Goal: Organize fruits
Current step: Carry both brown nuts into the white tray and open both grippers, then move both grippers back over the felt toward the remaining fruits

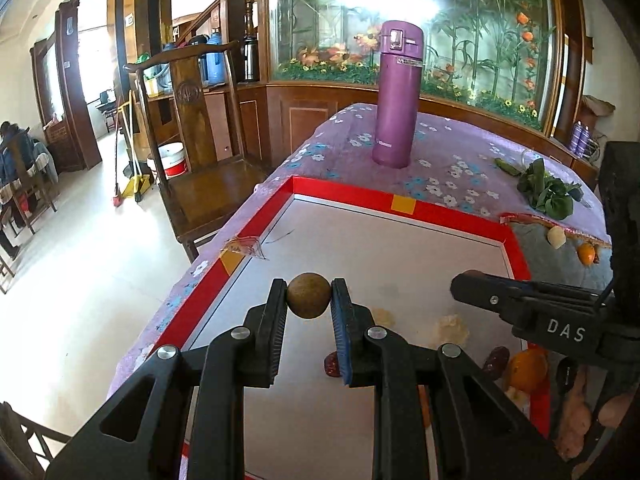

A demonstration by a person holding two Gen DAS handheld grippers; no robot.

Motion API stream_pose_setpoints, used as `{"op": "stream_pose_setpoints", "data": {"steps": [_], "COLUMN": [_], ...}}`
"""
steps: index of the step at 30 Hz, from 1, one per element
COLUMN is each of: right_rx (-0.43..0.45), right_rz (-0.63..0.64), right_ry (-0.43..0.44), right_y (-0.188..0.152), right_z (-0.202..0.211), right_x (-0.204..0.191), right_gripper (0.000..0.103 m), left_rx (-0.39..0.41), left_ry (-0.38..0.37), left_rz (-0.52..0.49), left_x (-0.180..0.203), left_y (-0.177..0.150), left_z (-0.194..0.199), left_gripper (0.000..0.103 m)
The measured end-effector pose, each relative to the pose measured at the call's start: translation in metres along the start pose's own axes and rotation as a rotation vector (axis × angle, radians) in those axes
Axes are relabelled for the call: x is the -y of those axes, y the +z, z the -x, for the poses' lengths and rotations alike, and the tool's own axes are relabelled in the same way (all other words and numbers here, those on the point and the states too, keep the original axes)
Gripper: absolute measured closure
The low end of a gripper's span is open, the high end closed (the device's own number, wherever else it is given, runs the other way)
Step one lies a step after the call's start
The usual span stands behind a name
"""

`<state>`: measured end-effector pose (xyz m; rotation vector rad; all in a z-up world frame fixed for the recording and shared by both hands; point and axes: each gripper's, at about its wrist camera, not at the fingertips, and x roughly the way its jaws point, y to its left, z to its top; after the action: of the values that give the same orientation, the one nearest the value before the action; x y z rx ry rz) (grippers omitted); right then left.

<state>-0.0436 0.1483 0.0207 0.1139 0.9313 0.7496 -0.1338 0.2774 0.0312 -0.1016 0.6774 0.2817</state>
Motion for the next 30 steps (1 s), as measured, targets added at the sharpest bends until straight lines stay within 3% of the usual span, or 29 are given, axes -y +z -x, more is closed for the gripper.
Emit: {"op": "stream_pose_setpoints", "data": {"steps": [8,14,16,17,18,23,30], "right_rx": [-0.053,-0.054,-0.022,0.01,0.037,0.1,0.153], "right_rz": [0.013,0.046,0.072,0.085,0.079,-0.031,-0.08], "right_ry": [0.023,0.056,0.052,0.021,0.006,0.033,0.004], "right_y": [-0.003,-0.008,-0.009,-0.009,-0.007,0.0,0.003], "right_z": [-0.016,-0.011,-0.002,0.005,0.009,0.023,0.035], "right_x": [-0.003,-0.004,-0.004,-0.004,-0.002,0.018,0.027], "right_gripper": [0.08,0.071,0.058,0.052,0.04,0.038,0.037], "left_rx": [-0.016,-0.036,-0.044,-0.044,-0.037,-0.001,0.024], "left_ry": [-0.013,-0.009,0.023,0.036,0.051,0.102,0.062], "left_rz": [-0.049,-0.069,-0.068,-0.066,-0.063,-0.089,-0.138], "left_x": [0.009,0.01,0.009,0.008,0.008,0.012,0.039], "left_y": [-0.002,-0.002,-0.003,-0.004,-0.005,-0.006,-0.006], "left_z": [-0.009,-0.012,-0.013,-0.012,-0.01,0.004,0.033], "left_gripper": [0.083,0.082,0.065,0.044,0.033,0.031,0.027]}}
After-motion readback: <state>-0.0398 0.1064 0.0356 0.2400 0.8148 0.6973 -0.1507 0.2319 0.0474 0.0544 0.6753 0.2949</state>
